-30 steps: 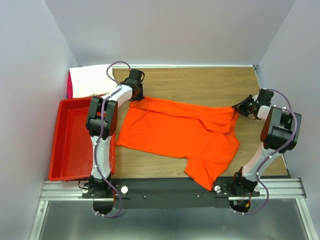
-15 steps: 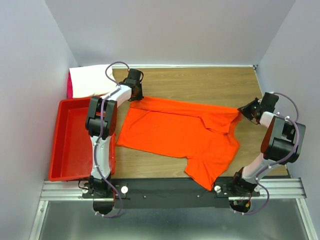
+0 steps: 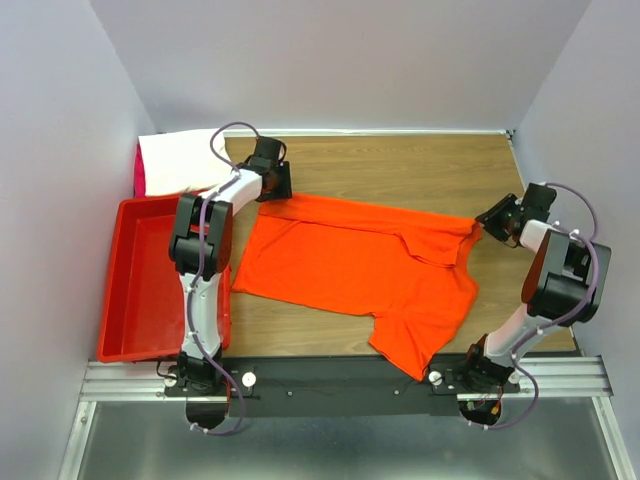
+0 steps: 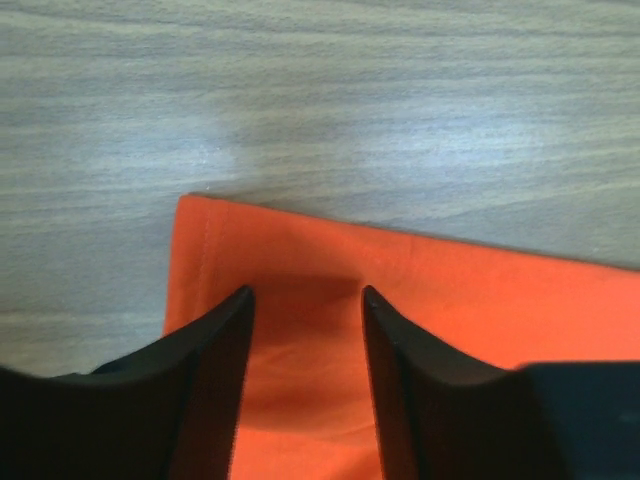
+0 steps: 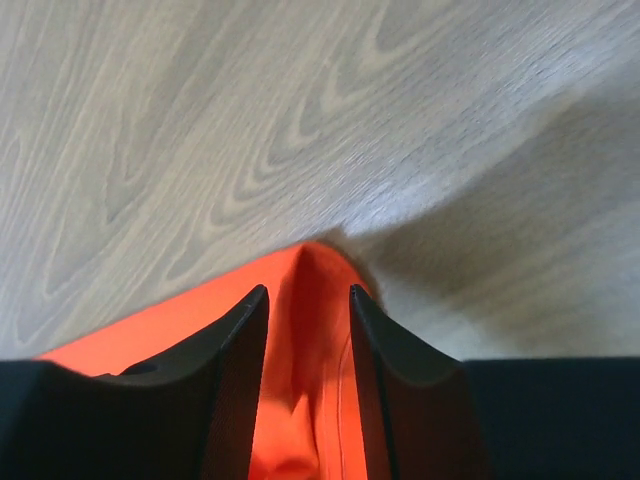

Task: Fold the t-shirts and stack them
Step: Fold the tshirt

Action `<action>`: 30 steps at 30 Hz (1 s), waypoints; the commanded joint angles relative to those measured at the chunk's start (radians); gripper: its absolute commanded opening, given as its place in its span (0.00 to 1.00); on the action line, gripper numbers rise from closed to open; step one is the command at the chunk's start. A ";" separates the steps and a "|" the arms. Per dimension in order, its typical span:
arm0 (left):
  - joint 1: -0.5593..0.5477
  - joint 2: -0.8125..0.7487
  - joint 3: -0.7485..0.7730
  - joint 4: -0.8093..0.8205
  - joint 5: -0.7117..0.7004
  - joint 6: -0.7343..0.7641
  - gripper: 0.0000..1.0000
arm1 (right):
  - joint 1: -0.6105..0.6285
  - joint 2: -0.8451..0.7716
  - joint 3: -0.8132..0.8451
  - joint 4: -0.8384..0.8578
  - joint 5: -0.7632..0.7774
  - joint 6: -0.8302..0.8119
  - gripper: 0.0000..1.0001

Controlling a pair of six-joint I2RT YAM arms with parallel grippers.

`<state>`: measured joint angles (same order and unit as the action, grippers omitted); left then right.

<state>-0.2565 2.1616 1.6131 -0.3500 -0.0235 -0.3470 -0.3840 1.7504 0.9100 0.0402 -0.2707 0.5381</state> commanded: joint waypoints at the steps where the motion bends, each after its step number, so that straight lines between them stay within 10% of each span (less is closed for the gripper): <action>1: -0.006 -0.101 -0.002 -0.035 0.011 0.008 0.63 | 0.037 -0.120 0.036 -0.112 0.080 -0.066 0.46; 11: -0.061 -0.423 -0.014 -0.057 -0.099 0.002 0.74 | 0.382 -0.420 -0.069 -0.236 0.306 -0.104 0.45; 30: -0.066 -1.149 -0.840 0.267 -0.408 0.042 0.84 | 0.723 -0.210 -0.080 -0.316 0.452 -0.155 0.45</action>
<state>-0.3229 1.0515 0.8028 -0.1722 -0.3653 -0.3107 0.3191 1.5055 0.7940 -0.2451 0.1287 0.4114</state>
